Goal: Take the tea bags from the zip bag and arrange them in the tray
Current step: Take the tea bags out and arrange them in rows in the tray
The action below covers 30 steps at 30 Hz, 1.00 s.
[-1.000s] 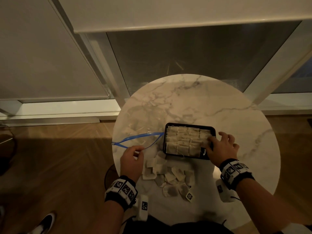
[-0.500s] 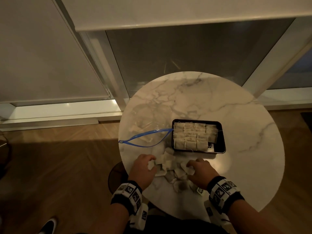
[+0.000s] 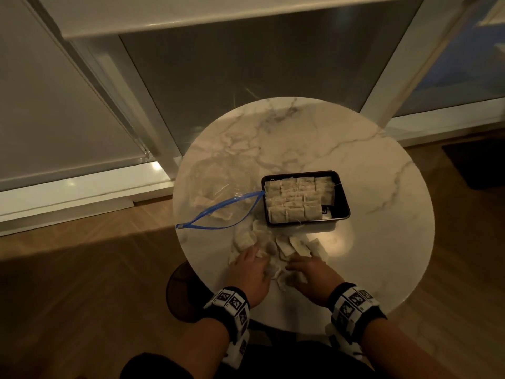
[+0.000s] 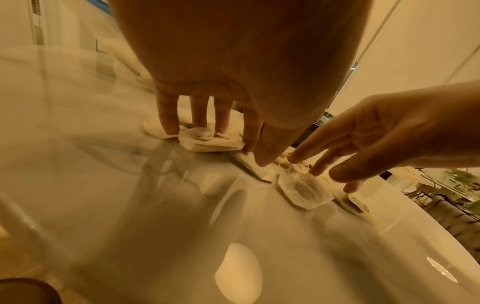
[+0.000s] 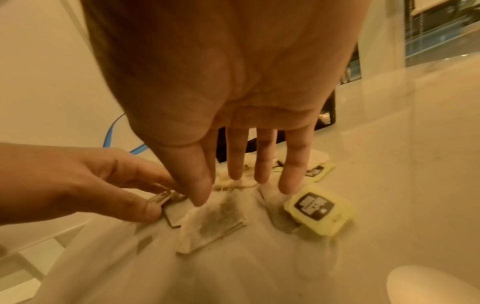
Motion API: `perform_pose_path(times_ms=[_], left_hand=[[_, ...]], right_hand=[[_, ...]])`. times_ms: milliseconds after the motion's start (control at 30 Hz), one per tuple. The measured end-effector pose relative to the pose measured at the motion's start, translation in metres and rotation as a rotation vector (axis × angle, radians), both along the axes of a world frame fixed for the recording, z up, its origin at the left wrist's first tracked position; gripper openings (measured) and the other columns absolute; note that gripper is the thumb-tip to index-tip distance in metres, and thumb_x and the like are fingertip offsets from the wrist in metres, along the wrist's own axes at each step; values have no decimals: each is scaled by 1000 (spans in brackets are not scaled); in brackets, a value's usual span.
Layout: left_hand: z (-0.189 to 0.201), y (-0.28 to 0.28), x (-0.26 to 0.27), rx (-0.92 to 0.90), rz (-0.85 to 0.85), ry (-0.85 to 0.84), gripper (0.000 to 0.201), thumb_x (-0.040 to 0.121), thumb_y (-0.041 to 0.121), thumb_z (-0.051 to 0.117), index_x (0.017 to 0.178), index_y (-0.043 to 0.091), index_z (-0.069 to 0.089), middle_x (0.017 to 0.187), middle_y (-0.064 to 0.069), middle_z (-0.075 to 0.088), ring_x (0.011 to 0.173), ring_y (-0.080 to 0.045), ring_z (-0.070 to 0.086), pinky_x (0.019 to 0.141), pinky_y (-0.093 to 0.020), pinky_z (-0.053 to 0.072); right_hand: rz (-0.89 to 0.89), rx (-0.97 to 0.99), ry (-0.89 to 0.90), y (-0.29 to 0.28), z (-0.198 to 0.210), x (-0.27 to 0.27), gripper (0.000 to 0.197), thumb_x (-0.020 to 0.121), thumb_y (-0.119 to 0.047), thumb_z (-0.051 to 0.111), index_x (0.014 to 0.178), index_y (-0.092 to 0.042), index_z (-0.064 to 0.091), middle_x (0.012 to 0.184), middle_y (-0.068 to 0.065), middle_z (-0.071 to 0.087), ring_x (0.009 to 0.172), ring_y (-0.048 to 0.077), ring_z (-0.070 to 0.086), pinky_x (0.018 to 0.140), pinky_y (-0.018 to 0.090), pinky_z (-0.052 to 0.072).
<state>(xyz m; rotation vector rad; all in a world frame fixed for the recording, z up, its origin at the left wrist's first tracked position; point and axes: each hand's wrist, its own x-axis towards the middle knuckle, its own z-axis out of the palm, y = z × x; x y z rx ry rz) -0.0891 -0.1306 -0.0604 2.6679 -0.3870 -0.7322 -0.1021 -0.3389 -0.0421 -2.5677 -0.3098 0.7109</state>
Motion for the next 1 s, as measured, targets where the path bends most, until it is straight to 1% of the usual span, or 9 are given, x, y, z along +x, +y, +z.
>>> perform_pose_path(times_ms=[167, 300, 433, 600, 700, 767, 833, 900, 1000], left_hand=[[12, 10, 4, 10, 81, -73, 44, 95, 35, 48, 139, 32, 47, 157, 3, 24, 144, -24, 23, 113, -45, 32], [18, 25, 7, 36, 317, -86, 41, 93, 35, 56, 134, 30, 51, 144, 1, 35, 131, -25, 36, 105, -44, 41], [8, 32, 9, -102, 404, 61, 42, 93, 31, 62, 133, 21, 53, 138, -7, 44, 122, -26, 50, 104, -36, 44], [8, 34, 3, -350, 426, 59, 34, 92, 20, 65, 125, 18, 59, 128, -4, 53, 110, -16, 57, 94, -25, 46], [18, 44, 2, -448, 494, -81, 21, 92, 14, 64, 112, 20, 64, 116, 1, 57, 101, -11, 59, 83, -21, 47], [23, 55, 3, -493, 534, -217, 17, 91, 13, 65, 103, 24, 64, 106, 5, 59, 97, -10, 60, 82, -25, 50], [25, 68, 4, -480, 524, -345, 17, 89, 11, 65, 101, 23, 65, 103, 7, 58, 97, -10, 57, 84, -30, 52], [24, 81, 3, -429, 522, -450, 19, 87, 8, 66, 102, 21, 67, 110, 6, 56, 103, -12, 56, 91, -35, 53], [25, 94, -3, -317, 582, -515, 30, 85, 11, 70, 112, 23, 68, 137, 0, 45, 126, -21, 48, 104, -36, 46]], right_hand=[[-354, -107, -146, -20, 6, -10, 44, 85, -34, 65, 128, -34, 58, 139, -4, 46, 124, 23, 41, 99, 35, 45], [-638, -217, 9, -29, 6, -15, 68, 81, -49, 67, 140, -35, 37, 141, 7, 35, 126, 33, 35, 97, 46, 48], [-819, -86, 179, -30, -5, -14, 71, 81, -46, 67, 142, -37, 32, 135, 13, 36, 121, 40, 43, 98, 47, 45], [-781, 30, 172, -15, -8, -9, 58, 84, -28, 66, 138, -24, 47, 132, 16, 43, 116, 36, 52, 100, 39, 46], [-763, 192, 165, -4, -8, -6, 44, 85, -23, 68, 127, -24, 57, 119, 11, 56, 94, 27, 64, 81, 37, 57], [-802, 289, 170, 1, -6, -6, 35, 89, -25, 68, 122, -24, 59, 110, 4, 61, 84, 19, 67, 65, 28, 56], [-828, 318, 147, 4, -6, -8, 29, 90, -24, 67, 118, -25, 60, 108, 1, 63, 87, 14, 66, 65, 23, 53], [-827, 330, 104, 10, 0, -8, 24, 90, -17, 65, 112, -25, 63, 107, 2, 65, 88, 13, 65, 65, 23, 54], [-734, 315, 80, 26, 15, -2, 20, 91, -15, 62, 109, -24, 65, 97, -1, 66, 83, 9, 63, 58, 17, 50]])
